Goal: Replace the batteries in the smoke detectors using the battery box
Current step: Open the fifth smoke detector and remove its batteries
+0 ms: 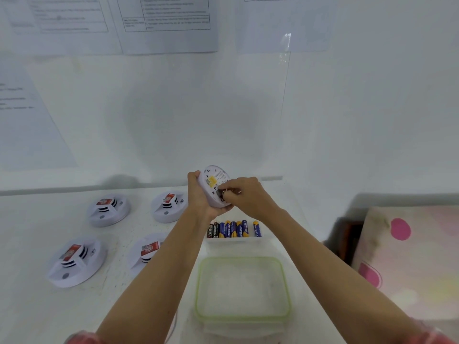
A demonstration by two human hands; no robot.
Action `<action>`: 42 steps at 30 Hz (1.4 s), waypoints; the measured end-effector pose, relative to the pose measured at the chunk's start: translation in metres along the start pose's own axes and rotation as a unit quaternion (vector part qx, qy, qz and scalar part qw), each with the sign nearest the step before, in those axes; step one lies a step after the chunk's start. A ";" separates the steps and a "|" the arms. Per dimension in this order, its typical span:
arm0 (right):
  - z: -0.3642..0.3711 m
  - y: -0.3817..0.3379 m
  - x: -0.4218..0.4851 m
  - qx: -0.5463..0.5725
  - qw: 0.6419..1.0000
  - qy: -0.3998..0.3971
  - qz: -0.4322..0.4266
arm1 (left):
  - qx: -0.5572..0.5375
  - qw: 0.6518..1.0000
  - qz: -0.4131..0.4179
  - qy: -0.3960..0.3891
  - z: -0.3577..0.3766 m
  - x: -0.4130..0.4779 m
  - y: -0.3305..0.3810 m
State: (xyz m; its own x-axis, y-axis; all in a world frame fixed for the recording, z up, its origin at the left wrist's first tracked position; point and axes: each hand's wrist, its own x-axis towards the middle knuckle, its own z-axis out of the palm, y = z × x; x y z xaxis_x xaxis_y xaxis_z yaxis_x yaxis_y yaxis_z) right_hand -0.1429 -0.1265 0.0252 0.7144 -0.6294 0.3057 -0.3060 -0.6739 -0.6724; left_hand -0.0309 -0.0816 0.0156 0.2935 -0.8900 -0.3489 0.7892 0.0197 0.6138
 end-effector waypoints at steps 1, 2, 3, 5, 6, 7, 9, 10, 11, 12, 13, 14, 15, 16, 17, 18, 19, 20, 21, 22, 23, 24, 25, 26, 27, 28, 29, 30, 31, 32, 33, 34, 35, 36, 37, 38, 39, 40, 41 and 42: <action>-0.002 0.001 0.000 0.010 1.000 -0.007 0.002 | -0.002 1.000 -0.001 -0.003 0.001 0.000 0.001; -0.004 0.003 -0.001 0.020 1.000 -0.017 0.003 | -0.003 1.000 -0.002 -0.002 0.002 0.000 0.002; -0.006 0.004 -0.002 0.026 0.999 -0.031 0.002 | -0.006 1.000 -0.005 0.000 0.003 0.000 0.002; -0.008 0.006 -0.004 0.019 0.998 -0.061 -0.009 | -0.007 1.000 -0.012 0.004 0.001 0.001 0.002; -0.009 0.008 -0.004 0.020 0.998 -0.065 -0.008 | -0.002 1.000 -0.012 0.006 0.001 0.002 0.001; -0.011 0.008 -0.004 0.030 0.998 -0.060 0.003 | 0.001 1.000 -0.012 0.007 0.000 0.002 0.001; -0.017 0.007 -0.003 0.059 0.996 -0.045 0.041 | 0.009 1.000 -0.007 0.014 -0.003 0.003 0.001; -0.021 0.008 -0.002 0.067 0.995 -0.044 0.063 | 0.012 1.000 -0.001 0.021 -0.005 0.004 0.002; -0.026 0.008 -0.001 0.061 0.993 -0.051 0.089 | 0.012 1.000 0.006 0.028 -0.006 0.004 0.003; -0.029 0.009 -0.002 0.040 0.990 -0.070 0.117 | 0.015 0.999 0.014 0.038 -0.008 0.004 0.004; -0.031 0.009 -0.003 0.003 0.984 -0.103 0.148 | 0.018 0.999 0.020 0.047 -0.009 0.003 0.005; -0.031 0.008 -0.004 -0.039 0.972 -0.148 0.176 | 0.021 0.998 0.026 0.051 -0.010 0.003 0.006; -0.029 0.006 -0.007 -0.083 0.957 -0.194 0.197 | 0.020 0.998 0.027 0.049 -0.010 0.002 0.006; -0.025 0.006 -0.009 -0.129 0.942 -0.231 0.204 | 0.020 0.998 0.026 0.045 -0.010 0.001 0.006; -0.020 0.007 -0.011 -0.176 0.929 -0.257 0.202 | 0.019 0.999 0.024 0.044 -0.010 0.001 0.005; -0.015 0.008 -0.013 -0.217 0.918 -0.269 0.194 | 0.019 0.999 0.024 0.044 -0.009 0.000 0.004; -0.011 0.011 -0.014 -0.226 0.916 -0.267 0.198 | 0.020 0.999 0.024 0.044 -0.009 -0.001 0.003; -0.008 0.013 -0.014 -0.222 0.916 -0.263 0.207 | 0.023 0.999 0.024 0.042 -0.009 -0.002 0.003; -0.007 0.014 -0.015 -0.212 0.919 -0.256 0.213 | 0.026 0.999 0.023 0.041 -0.008 -0.003 0.002; -0.009 0.013 -0.014 -0.204 0.923 -0.248 0.213 | 0.030 0.999 0.021 0.041 -0.008 -0.003 0.001; -0.010 0.012 -0.014 -0.180 0.936 -0.218 0.209 | 0.033 0.998 0.019 0.041 -0.008 -0.004 0.001; -0.013 0.011 -0.011 -0.150 0.953 -0.171 0.200 | 0.034 0.998 0.017 0.040 -0.008 -0.004 0.000; -0.015 0.009 -0.009 -0.111 0.970 -0.108 0.186 | 0.032 0.999 0.015 0.036 -0.008 -0.005 -0.001; -0.017 0.005 -0.006 -0.078 0.982 -0.046 0.168 | 0.027 0.999 0.011 0.029 -0.008 -0.005 -0.001; -0.017 0.002 -0.004 -0.055 0.987 -0.012 0.149 | 0.023 0.999 0.008 0.022 -0.008 -0.006 -0.002; -0.016 -0.002 -0.003 -0.041 0.989 -0.009 0.139 | 0.020 1.000 0.005 0.015 -0.007 -0.007 -0.002; -0.013 -0.003 -0.003 -0.031 0.990 -0.021 0.133 | 0.019 1.000 0.003 0.009 -0.006 -0.008 -0.003; -0.010 -0.004 -0.004 -0.026 0.991 -0.033 0.130 | 0.017 1.000 0.002 0.005 -0.005 -0.009 -0.003; -0.007 -0.005 -0.005 -0.021 0.991 -0.035 0.128 | 0.016 1.000 0.002 0.004 -0.003 -0.010 -0.003; -0.006 -0.006 -0.007 -0.011 0.991 -0.031 0.126 | 0.016 1.000 0.001 0.004 -0.003 -0.011 -0.003; -0.005 -0.006 -0.008 0.005 0.991 -0.028 0.130 | 0.016 1.000 0.001 0.004 -0.002 -0.012 -0.004; -0.004 -0.006 -0.008 0.015 0.990 -0.028 0.139 | 0.018 1.000 0.001 0.004 -0.002 -0.012 -0.004; -0.003 -0.007 -0.008 0.024 0.989 -0.031 0.144 | 0.020 1.000 0.003 0.005 -0.003 -0.012 -0.004; -0.002 -0.007 -0.008 0.030 0.988 -0.031 0.149 | 0.021 1.000 0.004 0.007 -0.004 -0.012 -0.005; 0.000 -0.007 -0.008 0.038 0.986 -0.031 0.157 | 0.022 1.000 0.005 0.009 -0.005 -0.012 -0.005; 0.001 -0.008 -0.008 0.044 0.986 -0.029 0.160 | 0.022 1.000 0.008 0.011 -0.005 -0.012 -0.005; 0.003 -0.008 -0.009 0.051 0.985 -0.024 0.163 | 0.022 1.000 0.011 0.012 -0.006 -0.012 -0.005; 0.004 -0.008 -0.009 0.057 0.985 -0.018 0.161 | 0.021 1.000 0.015 0.012 -0.006 -0.013 -0.004; 0.005 -0.009 -0.009 0.059 0.985 -0.014 0.160 | 0.021 1.000 0.017 0.012 -0.006 -0.013 -0.004; 0.006 -0.008 -0.009 0.058 0.986 -0.013 0.155 | 0.021 1.000 0.018 0.011 -0.007 -0.014 -0.004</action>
State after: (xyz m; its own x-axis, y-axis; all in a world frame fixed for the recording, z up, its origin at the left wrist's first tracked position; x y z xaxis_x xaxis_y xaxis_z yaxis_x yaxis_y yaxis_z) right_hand -0.1434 -0.1131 0.0242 0.6152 -0.7863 0.0571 -0.4386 -0.4015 -0.8040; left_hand -0.0347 -0.0659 0.0135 0.3335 -0.8784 -0.3424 0.7546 0.0310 0.6554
